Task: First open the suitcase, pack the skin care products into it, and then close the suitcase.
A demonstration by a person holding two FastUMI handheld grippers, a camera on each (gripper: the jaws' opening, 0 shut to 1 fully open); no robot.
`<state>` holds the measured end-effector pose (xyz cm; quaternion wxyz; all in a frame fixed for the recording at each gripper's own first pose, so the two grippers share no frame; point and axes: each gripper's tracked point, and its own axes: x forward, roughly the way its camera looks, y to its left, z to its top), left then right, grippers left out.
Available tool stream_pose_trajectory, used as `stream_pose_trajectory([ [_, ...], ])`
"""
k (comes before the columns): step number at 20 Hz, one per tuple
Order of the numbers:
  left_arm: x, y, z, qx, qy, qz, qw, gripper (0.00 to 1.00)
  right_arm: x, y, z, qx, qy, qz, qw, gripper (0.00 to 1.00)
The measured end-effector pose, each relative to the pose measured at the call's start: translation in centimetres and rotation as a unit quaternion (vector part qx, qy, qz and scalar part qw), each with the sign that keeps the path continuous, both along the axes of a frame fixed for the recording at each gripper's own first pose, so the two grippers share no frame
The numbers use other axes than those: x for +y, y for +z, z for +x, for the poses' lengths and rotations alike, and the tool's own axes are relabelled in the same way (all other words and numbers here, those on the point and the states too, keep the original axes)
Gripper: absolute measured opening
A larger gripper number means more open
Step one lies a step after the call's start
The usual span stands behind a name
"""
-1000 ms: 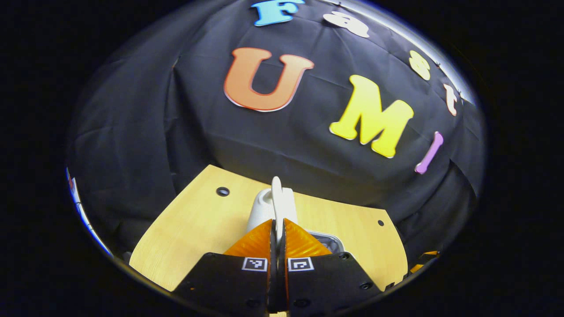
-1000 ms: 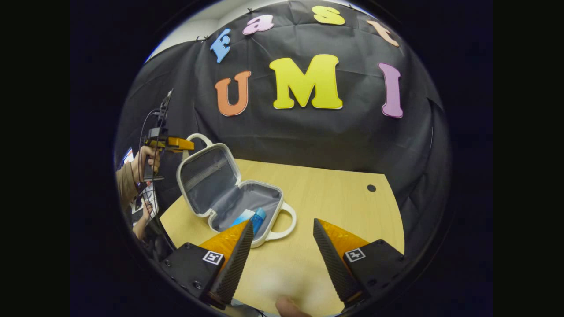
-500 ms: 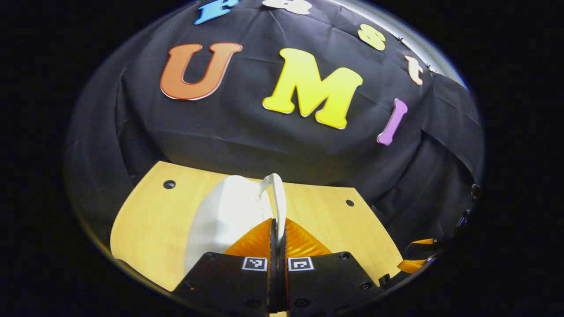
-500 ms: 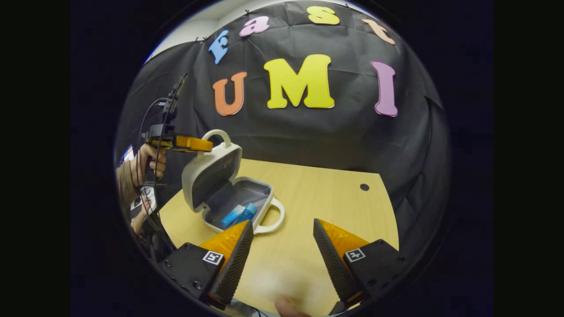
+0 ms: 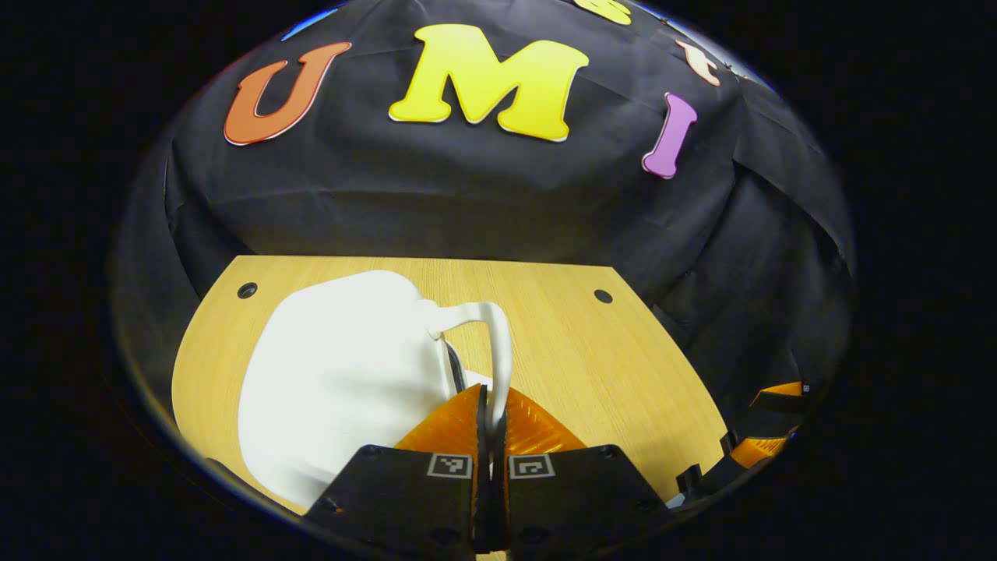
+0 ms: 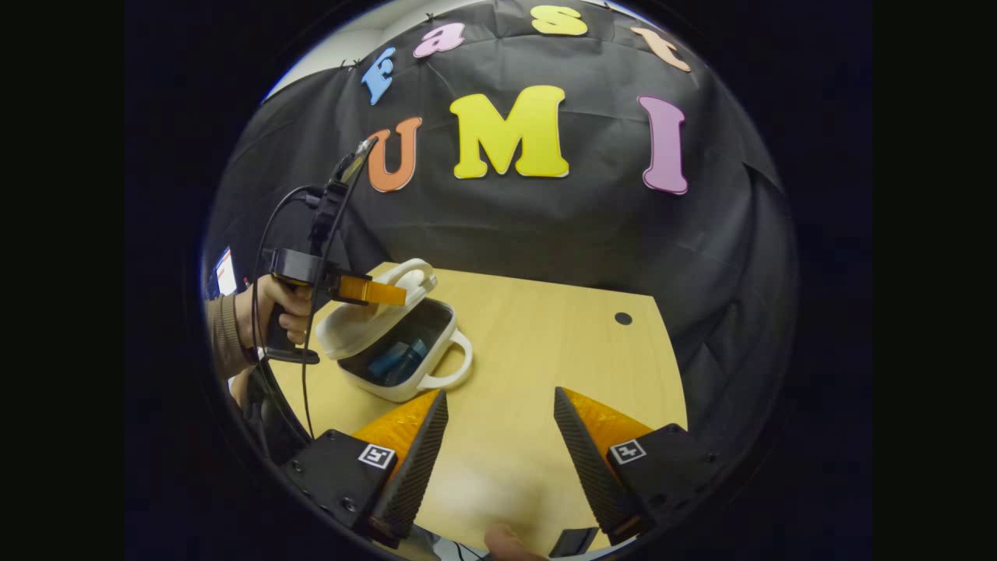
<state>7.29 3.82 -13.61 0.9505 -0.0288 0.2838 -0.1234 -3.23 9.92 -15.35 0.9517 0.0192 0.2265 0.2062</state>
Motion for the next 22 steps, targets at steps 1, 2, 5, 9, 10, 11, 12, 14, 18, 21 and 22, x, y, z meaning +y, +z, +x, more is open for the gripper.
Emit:
stream_pose_trajectory([
  [1,-0.4,-1.0,0.1,0.009,0.002,0.004,1.0,0.03,-0.5,-0.5,-0.2,0.004,-0.002,-0.002,1.0,0.81],
  [2,-0.7,-1.8,0.2,0.016,0.005,0.007,1.0,0.03,-1.1,-0.9,-0.2,0.008,-0.005,-0.004,1.0,0.81],
  [5,-1.3,-4.1,0.5,0.033,0.016,0.035,0.999,0.03,-2.5,-2.3,-0.5,0.025,-0.012,-0.005,1.0,0.78],
  [9,-2.3,-6.6,0.7,0.046,0.022,0.083,0.995,0.04,-3.6,-3.1,-0.1,0.037,-0.023,0.0,0.999,0.81],
  [10,-2.4,-7.0,0.7,0.052,0.027,0.089,0.994,0.04,-3.7,-3.1,0.2,0.038,-0.027,0.002,0.999,0.84],
  [11,-2.5,-7.4,0.7,0.058,0.032,0.088,0.994,0.04,-3.7,-3.2,0.4,0.04,-0.031,0.004,0.999,0.82],
  [12,-2.6,-7.6,0.5,0.064,0.035,0.084,0.994,0.05,-3.7,-3.1,0.5,0.043,-0.033,0.008,0.999,0.81],
  [14,-2.8,-7.7,0.2,0.073,0.04,0.069,0.994,0.09,-3.4,-3.1,1.3,0.048,-0.038,0.014,0.998,0.78],
  [18,-3.6,-7.0,-1.2,0.1,0.042,0.031,0.994,0.26,-2.4,-2.4,2.8,0.047,-0.048,0.019,0.998,0.78],
  [21,-4.8,-4.6,-2.8,0.105,0.04,-0.029,0.993,0.5,-1.6,-1.2,4.2,0.038,-0.06,0.023,0.997,0.82],
  [22,-4.7,-3.3,-3.2,0.094,0.043,-0.031,0.994,0.55,-1.2,-0.8,4.7,0.035,-0.064,0.025,0.997,0.82],
])
